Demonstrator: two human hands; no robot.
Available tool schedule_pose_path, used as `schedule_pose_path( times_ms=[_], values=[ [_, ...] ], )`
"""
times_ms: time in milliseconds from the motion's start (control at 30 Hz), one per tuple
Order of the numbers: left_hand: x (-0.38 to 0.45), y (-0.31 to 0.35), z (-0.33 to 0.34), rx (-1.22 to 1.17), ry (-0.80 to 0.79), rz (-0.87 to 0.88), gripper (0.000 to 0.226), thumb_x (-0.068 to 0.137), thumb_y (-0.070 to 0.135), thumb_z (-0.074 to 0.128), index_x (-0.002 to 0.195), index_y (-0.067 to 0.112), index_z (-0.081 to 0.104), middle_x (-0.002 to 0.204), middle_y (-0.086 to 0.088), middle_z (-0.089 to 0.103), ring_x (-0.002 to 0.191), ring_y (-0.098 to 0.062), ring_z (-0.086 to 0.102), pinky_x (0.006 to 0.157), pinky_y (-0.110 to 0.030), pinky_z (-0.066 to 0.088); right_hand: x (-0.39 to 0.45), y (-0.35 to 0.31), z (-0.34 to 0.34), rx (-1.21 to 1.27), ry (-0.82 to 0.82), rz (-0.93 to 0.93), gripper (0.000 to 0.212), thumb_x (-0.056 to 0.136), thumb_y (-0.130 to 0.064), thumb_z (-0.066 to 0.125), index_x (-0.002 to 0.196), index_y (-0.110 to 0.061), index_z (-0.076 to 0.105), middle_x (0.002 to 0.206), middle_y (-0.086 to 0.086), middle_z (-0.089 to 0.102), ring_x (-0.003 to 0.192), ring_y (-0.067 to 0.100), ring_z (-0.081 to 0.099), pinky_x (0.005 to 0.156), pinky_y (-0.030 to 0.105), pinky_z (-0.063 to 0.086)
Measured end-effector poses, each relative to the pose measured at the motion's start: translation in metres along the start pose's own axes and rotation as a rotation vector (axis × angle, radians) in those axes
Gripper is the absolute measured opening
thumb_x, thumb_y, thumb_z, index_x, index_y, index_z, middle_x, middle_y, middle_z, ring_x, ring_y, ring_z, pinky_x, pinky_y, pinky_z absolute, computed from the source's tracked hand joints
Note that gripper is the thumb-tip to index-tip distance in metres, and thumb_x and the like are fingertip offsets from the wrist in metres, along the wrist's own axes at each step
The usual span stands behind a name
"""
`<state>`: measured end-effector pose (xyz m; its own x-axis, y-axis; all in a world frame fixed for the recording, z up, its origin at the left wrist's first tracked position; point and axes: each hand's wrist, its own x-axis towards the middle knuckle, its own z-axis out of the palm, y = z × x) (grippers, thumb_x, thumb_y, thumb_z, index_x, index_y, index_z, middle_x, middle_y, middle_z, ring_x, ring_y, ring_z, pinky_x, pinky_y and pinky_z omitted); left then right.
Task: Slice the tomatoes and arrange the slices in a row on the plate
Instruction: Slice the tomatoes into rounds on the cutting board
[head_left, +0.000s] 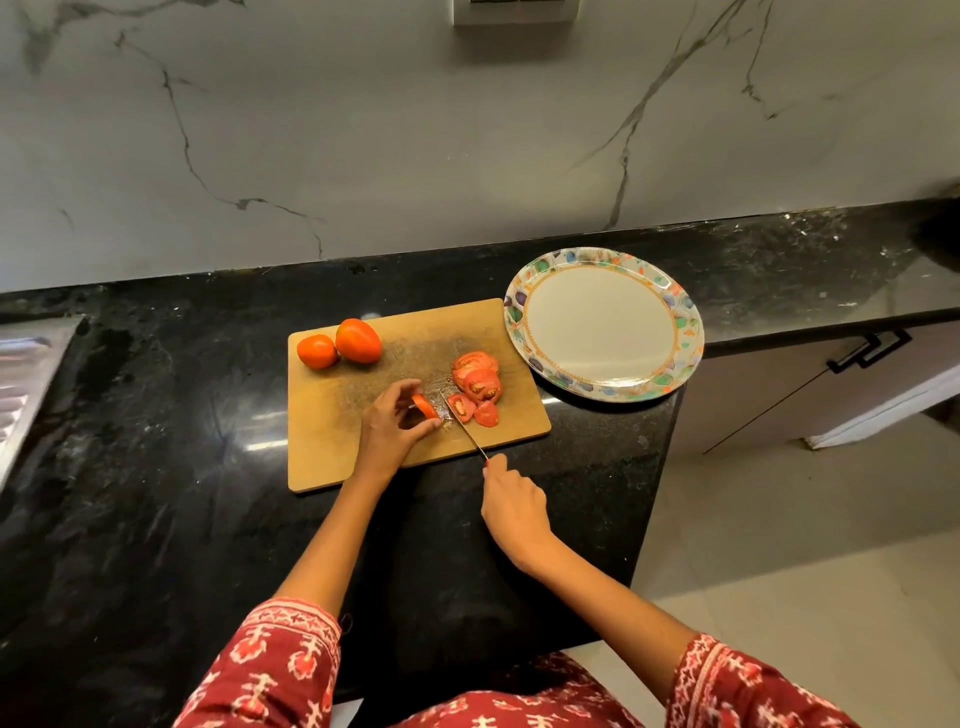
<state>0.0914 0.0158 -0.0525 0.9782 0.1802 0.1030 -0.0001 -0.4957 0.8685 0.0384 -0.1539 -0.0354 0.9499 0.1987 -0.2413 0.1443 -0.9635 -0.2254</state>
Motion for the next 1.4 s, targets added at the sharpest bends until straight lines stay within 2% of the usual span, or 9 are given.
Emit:
schedule_pose_path(
  times_ms=[200, 367, 533, 633, 767, 867, 1167, 1300, 1400],
  values=[
    [0.005, -0.003, 0.006, 0.071, -0.050, 0.060, 0.054, 0.063, 0.011, 0.083, 0.111, 0.011, 0.059, 0.109, -0.005, 0.061, 0.100, -0.017, 0.058, 0.088, -0.030, 0.051, 0.014, -0.005, -0.018, 0.255, -0.014, 0.032, 0.030, 0.103, -0.026, 0.028, 0.119, -0.006, 0.043, 0.109, 0.016, 0.062, 0.102, 0.035, 0.059, 0.076, 0.041, 0.044],
    [0.007, -0.007, 0.007, 0.045, -0.083, 0.038, 0.060, 0.063, 0.009, 0.083, 0.117, 0.010, 0.057, 0.115, -0.007, 0.061, 0.106, -0.016, 0.058, 0.092, -0.025, 0.047, 0.008, -0.011, -0.024, 0.364, -0.029, -0.009, 0.029, 0.103, -0.027, 0.029, 0.115, -0.006, 0.045, 0.105, 0.016, 0.062, 0.099, 0.035, 0.059, 0.071, 0.038, 0.041],
    [0.006, -0.006, 0.007, 0.054, -0.044, 0.042, 0.057, 0.061, 0.012, 0.084, 0.114, 0.009, 0.060, 0.110, -0.008, 0.065, 0.100, -0.016, 0.061, 0.090, -0.027, 0.050, 0.006, -0.017, -0.021, 0.370, -0.060, 0.004, 0.030, 0.103, -0.028, 0.029, 0.116, -0.006, 0.045, 0.106, 0.018, 0.063, 0.100, 0.036, 0.059, 0.077, 0.043, 0.045],
    [0.006, -0.005, 0.006, 0.068, -0.017, 0.040, 0.054, 0.060, 0.015, 0.085, 0.110, 0.010, 0.063, 0.104, -0.006, 0.067, 0.095, -0.014, 0.062, 0.086, -0.022, 0.049, 0.006, -0.018, -0.021, 0.360, -0.063, 0.014, 0.031, 0.103, -0.028, 0.029, 0.117, -0.006, 0.045, 0.106, 0.017, 0.062, 0.101, 0.036, 0.060, 0.079, 0.043, 0.046],
    [0.005, -0.003, 0.006, 0.086, -0.018, 0.048, 0.053, 0.060, 0.015, 0.085, 0.108, 0.010, 0.064, 0.103, -0.007, 0.068, 0.094, -0.015, 0.063, 0.084, -0.023, 0.049, 0.004, -0.020, -0.021, 0.368, -0.079, 0.038, 0.031, 0.103, -0.028, 0.029, 0.118, -0.007, 0.045, 0.109, 0.016, 0.062, 0.103, 0.034, 0.059, 0.081, 0.044, 0.046],
    [0.005, 0.000, 0.006, 0.101, -0.024, 0.048, 0.052, 0.060, 0.014, 0.084, 0.108, 0.007, 0.065, 0.102, -0.008, 0.068, 0.093, -0.014, 0.062, 0.083, -0.020, 0.047, 0.008, -0.022, -0.023, 0.388, -0.085, 0.048, 0.031, 0.103, -0.026, 0.030, 0.118, -0.005, 0.046, 0.110, 0.017, 0.061, 0.105, 0.035, 0.058, 0.080, 0.042, 0.044],
    [0.005, 0.000, 0.007, 0.087, -0.015, 0.034, 0.054, 0.061, 0.013, 0.084, 0.111, 0.007, 0.064, 0.104, -0.007, 0.068, 0.095, -0.015, 0.062, 0.085, -0.025, 0.050, 0.007, -0.026, -0.025, 0.425, -0.060, 0.046, 0.030, 0.103, -0.027, 0.029, 0.115, -0.005, 0.047, 0.106, 0.016, 0.062, 0.101, 0.033, 0.059, 0.077, 0.041, 0.044],
    [0.005, 0.001, 0.007, 0.094, -0.018, 0.029, 0.055, 0.061, 0.012, 0.083, 0.112, 0.007, 0.064, 0.103, -0.005, 0.066, 0.095, -0.013, 0.061, 0.084, -0.021, 0.048, 0.007, -0.027, -0.025, 0.406, -0.057, 0.047, 0.030, 0.103, -0.026, 0.029, 0.116, -0.007, 0.046, 0.108, 0.015, 0.062, 0.103, 0.032, 0.059, 0.077, 0.040, 0.044],
    [0.005, 0.000, 0.007, 0.104, -0.018, 0.034, 0.055, 0.060, 0.012, 0.084, 0.112, 0.008, 0.064, 0.104, -0.009, 0.068, 0.094, -0.014, 0.061, 0.084, -0.023, 0.048, 0.009, -0.029, -0.025, 0.394, -0.052, 0.054, 0.030, 0.103, -0.026, 0.028, 0.117, -0.006, 0.046, 0.111, 0.016, 0.061, 0.105, 0.033, 0.058, 0.078, 0.040, 0.044]
  ],
)
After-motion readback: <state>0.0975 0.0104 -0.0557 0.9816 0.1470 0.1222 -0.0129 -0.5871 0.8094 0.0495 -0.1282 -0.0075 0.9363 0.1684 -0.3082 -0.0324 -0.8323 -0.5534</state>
